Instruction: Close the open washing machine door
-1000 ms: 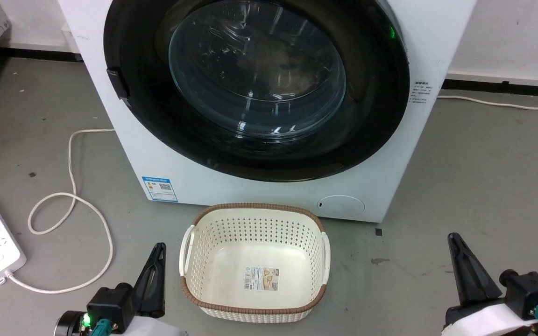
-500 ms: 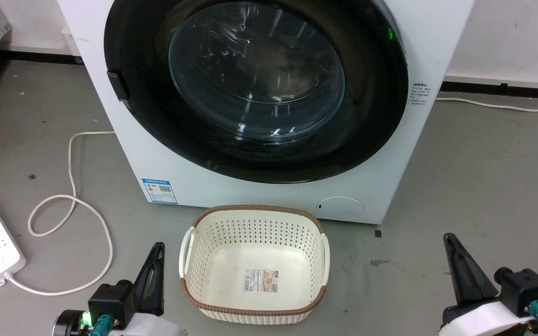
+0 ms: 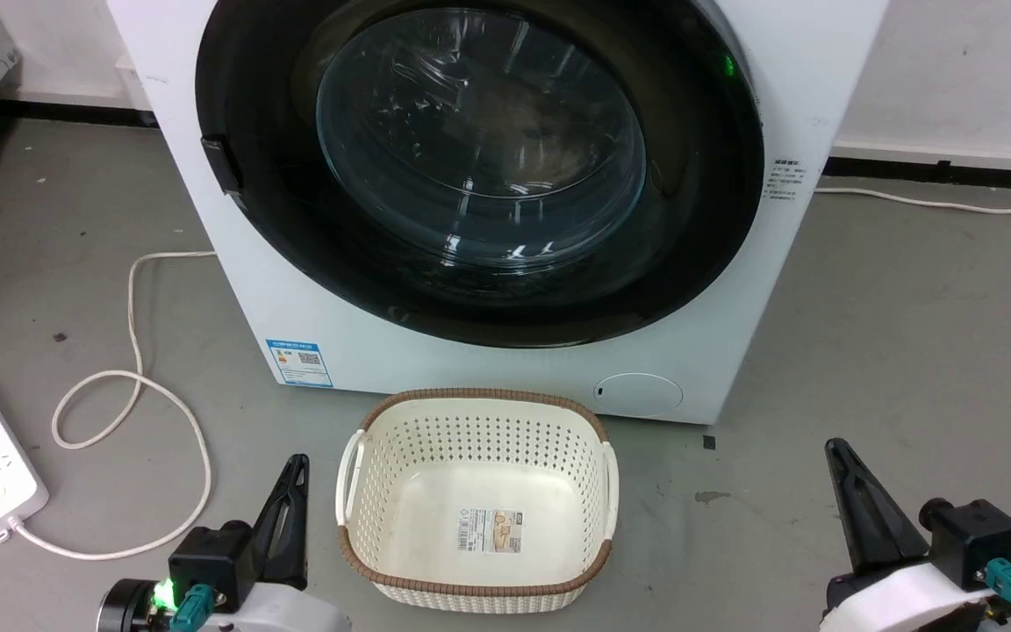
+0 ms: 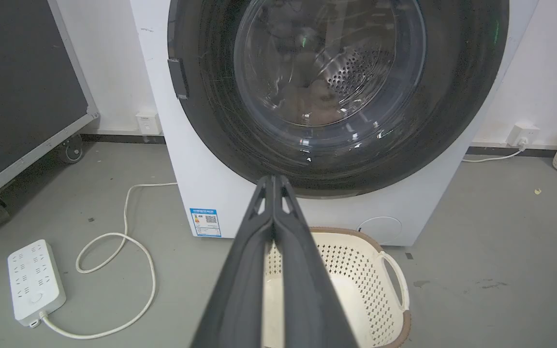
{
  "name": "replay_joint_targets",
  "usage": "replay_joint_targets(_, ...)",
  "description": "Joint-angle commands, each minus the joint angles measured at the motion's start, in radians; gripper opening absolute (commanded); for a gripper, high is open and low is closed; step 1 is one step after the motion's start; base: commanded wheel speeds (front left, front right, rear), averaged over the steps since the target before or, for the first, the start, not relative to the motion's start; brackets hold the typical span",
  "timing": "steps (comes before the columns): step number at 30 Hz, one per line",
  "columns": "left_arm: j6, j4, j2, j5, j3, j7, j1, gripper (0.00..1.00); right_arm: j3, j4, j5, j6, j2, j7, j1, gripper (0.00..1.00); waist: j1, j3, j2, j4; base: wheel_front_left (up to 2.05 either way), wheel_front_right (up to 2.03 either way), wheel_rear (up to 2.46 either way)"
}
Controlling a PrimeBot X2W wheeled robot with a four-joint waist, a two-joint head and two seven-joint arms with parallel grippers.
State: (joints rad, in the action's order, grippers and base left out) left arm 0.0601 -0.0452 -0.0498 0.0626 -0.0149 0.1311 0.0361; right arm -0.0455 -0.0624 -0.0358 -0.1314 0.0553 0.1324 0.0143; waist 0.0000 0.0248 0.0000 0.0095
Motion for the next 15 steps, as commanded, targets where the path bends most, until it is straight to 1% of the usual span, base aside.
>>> replay_joint_targets(1,-0.008,0.005,0.0,-0.008,0.004,-0.004,-0.015,0.0,0.003,0.007,0.005,0.0,-0.003,-0.005,-0.007,0.0,0.0,0.0,0.0,0.0,0.0,0.0,0.0)
replay_joint_targets(15,-0.024,0.018,0.0,-0.025,0.007,-0.043,-0.021,0.0,0.016,0.024,0.015,0.0,-0.003,-0.044,-0.009,0.0,0.0,-0.008,0.0,-0.003,0.0,0.0,0.0)
